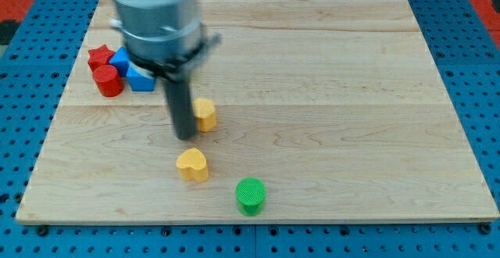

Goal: Push the yellow hexagon towards the group of blocks

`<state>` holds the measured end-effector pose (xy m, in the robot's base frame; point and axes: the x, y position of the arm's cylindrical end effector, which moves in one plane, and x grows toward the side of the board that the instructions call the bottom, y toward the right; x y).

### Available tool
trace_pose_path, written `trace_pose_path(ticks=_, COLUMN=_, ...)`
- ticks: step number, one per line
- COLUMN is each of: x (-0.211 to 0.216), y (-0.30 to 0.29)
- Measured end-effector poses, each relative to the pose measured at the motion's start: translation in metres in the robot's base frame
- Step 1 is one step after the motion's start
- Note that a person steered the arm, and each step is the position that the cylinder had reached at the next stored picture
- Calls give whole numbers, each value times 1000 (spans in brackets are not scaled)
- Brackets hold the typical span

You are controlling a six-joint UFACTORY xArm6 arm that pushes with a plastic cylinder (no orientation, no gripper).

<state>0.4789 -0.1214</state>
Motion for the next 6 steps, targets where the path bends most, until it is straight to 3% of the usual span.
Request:
trace_pose_path(ticks=1, x=-45, y=-42)
trace_pose_path(ticks=2, x=17, y=-40)
trace_pose_path(ticks=3, x=29, y=45)
trace_pose_path(ticks=4, x=-10, y=93)
trace_pose_path(ticks=5, x=-64, y=-9)
trace_pose_path(ticks=6, x=-57, y=41)
